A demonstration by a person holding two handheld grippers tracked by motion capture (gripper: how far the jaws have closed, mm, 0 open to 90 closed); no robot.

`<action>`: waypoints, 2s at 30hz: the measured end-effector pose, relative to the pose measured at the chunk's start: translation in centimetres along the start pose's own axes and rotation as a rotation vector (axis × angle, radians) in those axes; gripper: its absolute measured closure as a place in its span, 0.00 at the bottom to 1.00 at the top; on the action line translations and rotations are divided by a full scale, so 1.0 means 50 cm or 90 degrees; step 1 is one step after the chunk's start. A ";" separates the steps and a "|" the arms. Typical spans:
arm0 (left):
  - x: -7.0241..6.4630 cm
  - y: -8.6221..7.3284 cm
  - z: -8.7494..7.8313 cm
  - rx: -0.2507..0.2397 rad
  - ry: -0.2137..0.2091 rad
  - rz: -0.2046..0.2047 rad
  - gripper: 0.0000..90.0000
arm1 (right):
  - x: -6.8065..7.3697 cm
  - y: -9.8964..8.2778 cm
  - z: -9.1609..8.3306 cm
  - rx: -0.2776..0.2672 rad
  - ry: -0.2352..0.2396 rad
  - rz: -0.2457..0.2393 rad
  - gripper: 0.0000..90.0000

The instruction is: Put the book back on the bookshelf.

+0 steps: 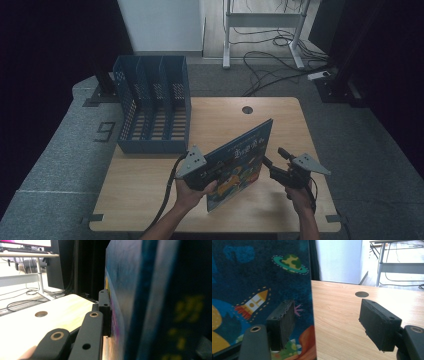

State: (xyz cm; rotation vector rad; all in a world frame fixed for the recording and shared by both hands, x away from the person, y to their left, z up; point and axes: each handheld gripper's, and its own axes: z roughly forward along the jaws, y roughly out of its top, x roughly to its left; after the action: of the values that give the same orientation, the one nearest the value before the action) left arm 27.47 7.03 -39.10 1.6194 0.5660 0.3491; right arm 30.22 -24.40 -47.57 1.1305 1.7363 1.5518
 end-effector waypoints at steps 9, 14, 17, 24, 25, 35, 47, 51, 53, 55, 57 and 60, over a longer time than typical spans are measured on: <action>0.004 0.002 -0.009 0.006 -0.008 -0.011 0.90 | -0.004 0.000 -0.002 0.000 -0.003 0.001 0.31; 0.000 -0.001 -0.007 0.023 -0.006 -0.003 0.89 | 0.000 -0.001 0.001 0.005 -0.001 -0.002 0.31; -0.002 -0.004 -0.004 0.028 -0.003 0.000 0.88 | 0.002 -0.002 0.002 0.006 -0.002 -0.004 0.31; -0.004 -0.004 -0.002 0.023 0.014 0.010 0.91 | -0.002 -0.002 0.000 0.005 -0.004 -0.002 0.31; -0.004 -0.005 -0.002 0.020 0.012 0.009 0.91 | -0.003 -0.001 -0.001 0.003 -0.005 -0.001 0.31; 0.006 0.010 -0.013 0.007 0.007 -0.010 0.91 | -0.012 0.002 -0.010 -0.008 -0.013 0.008 0.32; 0.031 0.037 -0.057 -0.008 0.031 -0.013 0.91 | -0.011 -0.001 -0.008 -0.003 -0.015 0.009 0.32; 0.032 0.052 -0.069 -0.011 0.042 -0.003 0.91 | -0.010 -0.001 -0.007 -0.001 -0.014 0.009 0.32; 0.033 0.059 -0.074 -0.012 0.045 -0.002 0.91 | -0.010 -0.001 -0.007 -0.002 -0.013 0.010 0.32; 0.035 0.066 -0.080 -0.012 0.047 -0.002 0.91 | -0.010 -0.001 -0.008 -0.003 -0.012 0.011 0.32; 0.037 0.071 -0.085 -0.014 0.048 -0.002 0.91 | -0.011 -0.001 -0.008 -0.002 -0.010 0.014 0.32; 0.040 0.079 -0.093 -0.018 0.051 -0.003 0.91 | -0.012 -0.001 -0.008 -0.001 -0.011 0.015 0.32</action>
State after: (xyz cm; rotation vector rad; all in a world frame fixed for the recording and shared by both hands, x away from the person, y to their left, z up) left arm 27.26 11.80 -34.81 1.5821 0.6232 0.4190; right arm 30.16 -25.12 -47.62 1.1644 1.7163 1.5537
